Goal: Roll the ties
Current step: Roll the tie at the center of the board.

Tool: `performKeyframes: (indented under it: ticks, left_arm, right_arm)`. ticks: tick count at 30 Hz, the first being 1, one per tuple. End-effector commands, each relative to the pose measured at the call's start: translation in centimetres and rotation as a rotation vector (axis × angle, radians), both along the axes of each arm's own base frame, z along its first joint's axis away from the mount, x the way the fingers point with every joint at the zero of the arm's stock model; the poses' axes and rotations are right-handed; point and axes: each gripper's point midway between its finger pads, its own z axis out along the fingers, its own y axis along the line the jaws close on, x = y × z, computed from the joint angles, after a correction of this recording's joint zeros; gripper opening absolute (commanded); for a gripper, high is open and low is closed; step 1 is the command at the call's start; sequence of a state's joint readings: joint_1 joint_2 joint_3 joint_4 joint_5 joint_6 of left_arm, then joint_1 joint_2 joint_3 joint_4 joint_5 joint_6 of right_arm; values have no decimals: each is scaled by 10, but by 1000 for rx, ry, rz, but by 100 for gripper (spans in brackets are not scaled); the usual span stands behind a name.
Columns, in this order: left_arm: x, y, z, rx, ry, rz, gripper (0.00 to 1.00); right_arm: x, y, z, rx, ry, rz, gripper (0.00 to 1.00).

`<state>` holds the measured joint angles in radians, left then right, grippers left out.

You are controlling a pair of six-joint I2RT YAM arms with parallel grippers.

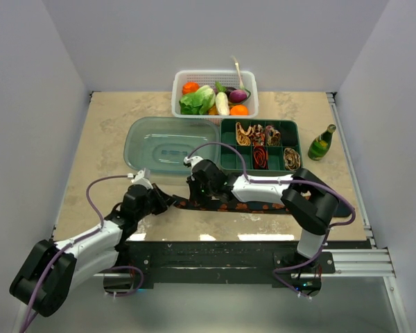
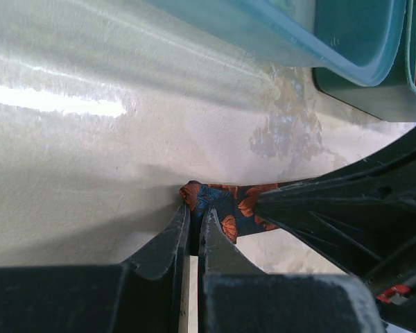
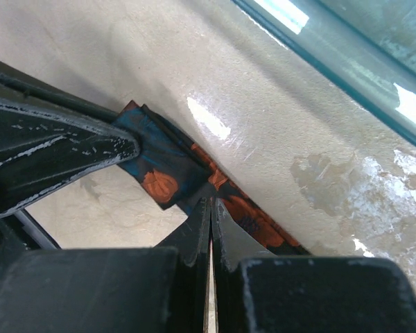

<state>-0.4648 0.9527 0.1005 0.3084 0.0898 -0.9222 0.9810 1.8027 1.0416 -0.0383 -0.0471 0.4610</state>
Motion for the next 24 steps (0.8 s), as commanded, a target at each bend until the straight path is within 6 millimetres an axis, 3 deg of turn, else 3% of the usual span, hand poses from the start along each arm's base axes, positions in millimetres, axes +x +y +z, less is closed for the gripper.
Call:
performKeyframes:
  ticks: [1,11,24]
  left_arm:
    - [17,4,13,79,-52,-1,0]
    - [19,4,14,158,-36,-20,0]
    - [29,-8,28,205,-73,-30,0]
  right_arm:
    - [10,11,34,54,-67,6,0]
    - [7,32,28,111,-30,43,0]
    - [8,41,0,104,18,45,0]
